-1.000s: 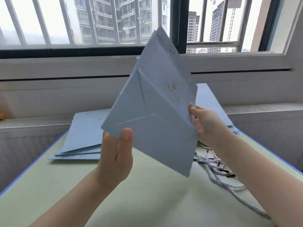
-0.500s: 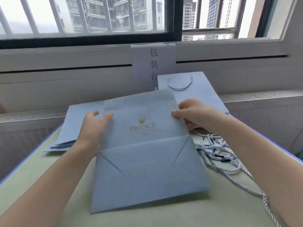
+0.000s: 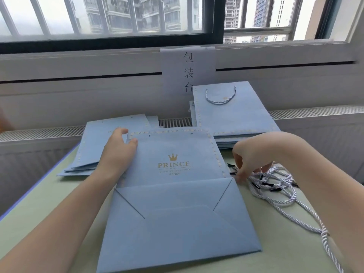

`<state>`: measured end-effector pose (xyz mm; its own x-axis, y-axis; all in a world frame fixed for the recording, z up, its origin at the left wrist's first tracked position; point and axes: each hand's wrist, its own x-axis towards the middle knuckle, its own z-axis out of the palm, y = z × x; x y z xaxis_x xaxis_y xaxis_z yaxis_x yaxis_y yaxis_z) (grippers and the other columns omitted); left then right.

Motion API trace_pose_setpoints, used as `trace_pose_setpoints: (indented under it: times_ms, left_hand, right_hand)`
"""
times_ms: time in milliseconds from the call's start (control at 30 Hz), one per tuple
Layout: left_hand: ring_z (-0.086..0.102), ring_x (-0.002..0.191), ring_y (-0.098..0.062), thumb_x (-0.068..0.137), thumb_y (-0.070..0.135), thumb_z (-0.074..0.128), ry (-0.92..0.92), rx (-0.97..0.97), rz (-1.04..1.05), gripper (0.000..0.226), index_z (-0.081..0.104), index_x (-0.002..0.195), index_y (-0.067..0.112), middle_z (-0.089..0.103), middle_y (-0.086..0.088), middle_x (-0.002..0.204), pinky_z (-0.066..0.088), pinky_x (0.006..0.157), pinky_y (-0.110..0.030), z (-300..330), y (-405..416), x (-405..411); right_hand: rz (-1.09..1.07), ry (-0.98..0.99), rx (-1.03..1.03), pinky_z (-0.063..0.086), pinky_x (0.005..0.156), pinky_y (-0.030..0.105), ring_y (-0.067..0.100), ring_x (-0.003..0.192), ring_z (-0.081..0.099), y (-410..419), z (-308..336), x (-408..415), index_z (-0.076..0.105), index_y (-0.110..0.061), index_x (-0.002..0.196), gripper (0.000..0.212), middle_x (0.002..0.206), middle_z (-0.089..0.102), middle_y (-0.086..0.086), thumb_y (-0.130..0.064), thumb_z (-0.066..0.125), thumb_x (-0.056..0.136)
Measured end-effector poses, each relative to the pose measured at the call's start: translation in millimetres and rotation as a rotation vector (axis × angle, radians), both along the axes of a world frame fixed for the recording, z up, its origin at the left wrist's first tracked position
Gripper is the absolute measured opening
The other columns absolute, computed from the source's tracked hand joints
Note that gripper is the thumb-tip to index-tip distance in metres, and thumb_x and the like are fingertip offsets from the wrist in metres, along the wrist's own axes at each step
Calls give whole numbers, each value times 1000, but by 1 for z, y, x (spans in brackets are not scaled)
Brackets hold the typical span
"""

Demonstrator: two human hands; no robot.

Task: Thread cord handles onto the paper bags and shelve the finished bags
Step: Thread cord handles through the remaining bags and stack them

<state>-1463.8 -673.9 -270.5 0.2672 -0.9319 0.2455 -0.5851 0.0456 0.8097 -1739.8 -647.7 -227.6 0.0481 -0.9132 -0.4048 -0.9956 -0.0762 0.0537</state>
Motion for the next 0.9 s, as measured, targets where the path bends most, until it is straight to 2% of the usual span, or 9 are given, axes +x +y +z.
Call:
trace_pose_setpoints:
  times_ms: [100, 200, 333, 433, 500, 533, 700, 800, 900]
  left_hand:
    - [49, 121, -29, 97, 24, 47, -23, 3, 7, 43, 40, 138, 14, 46, -8, 140, 40, 96, -38, -2, 0, -1]
    - [51, 119, -31, 97, 26, 48, -22, 22, -8, 42, 41, 136, 14, 48, -11, 137, 43, 96, -40, -4, -2, -3]
    - [52, 115, -29, 98, 27, 46, -35, -2, 25, 42, 42, 136, 12, 49, -10, 135, 40, 86, -34, -1, -2, -4]
    - [54, 101, -26, 97, 27, 47, 32, -47, 66, 38, 46, 132, 10, 52, -11, 129, 39, 79, -31, 3, -3, 3]
    - [54, 95, -26, 98, 26, 47, 61, -45, 73, 36, 48, 130, 10, 54, -13, 127, 40, 76, -32, 5, -4, 6]
    - [54, 93, -26, 98, 26, 46, 59, -44, 71, 35, 48, 129, 10, 55, -14, 126, 40, 76, -32, 5, -5, 7]
    - [54, 89, -26, 98, 24, 46, 49, -57, 58, 33, 49, 128, 9, 56, -15, 122, 39, 74, -32, 4, -5, 5]
    - [57, 91, -28, 98, 24, 46, 66, -51, 43, 33, 49, 129, 10, 58, -15, 118, 42, 75, -34, 4, -4, 5]
    - [58, 101, -33, 98, 24, 46, 74, -38, 31, 36, 46, 131, 12, 58, -15, 121, 45, 79, -37, 4, -2, 6]
  right_hand:
    - [-2, -55, 19, 53, 61, 25, 15, 54, 61, -4, -5, 3, 53, -9, 94, 24, 78, 59, 5, -26, 67, 86]
    - [62, -109, -102, 42, 52, 22, 20, 55, 56, -12, -15, 7, 51, -10, 83, 8, 75, 60, 8, -12, 57, 86]
    - [132, -283, -315, 26, 50, 28, 21, 63, 35, -21, -28, 13, 41, -8, 71, 16, 69, 46, 6, -8, 49, 86]
    - [99, -468, -390, 39, 53, 25, 22, 63, 48, -24, -27, 15, 51, -8, 69, 18, 71, 59, 5, -14, 56, 86]
    - [26, -582, -303, 55, 62, 28, 18, 63, 62, -21, -17, 10, 63, -8, 83, 8, 80, 68, 8, -14, 60, 86]
    - [7, -573, -239, 57, 63, 28, 17, 65, 65, -17, -10, 5, 63, -8, 88, 9, 83, 69, 9, -17, 63, 86]
    - [2, -98, 160, 52, 52, 19, 12, 71, 64, 0, 9, -15, 64, -7, 99, 36, 76, 65, -2, -33, 76, 78]
    - [4, -79, 273, 54, 53, 21, 13, 68, 61, -3, 2, -13, 66, -6, 83, 24, 67, 63, 1, -27, 78, 77]
    - [31, -154, 234, 58, 57, 25, 16, 64, 60, -8, -7, -7, 61, -6, 75, 15, 79, 62, 12, -11, 75, 79]
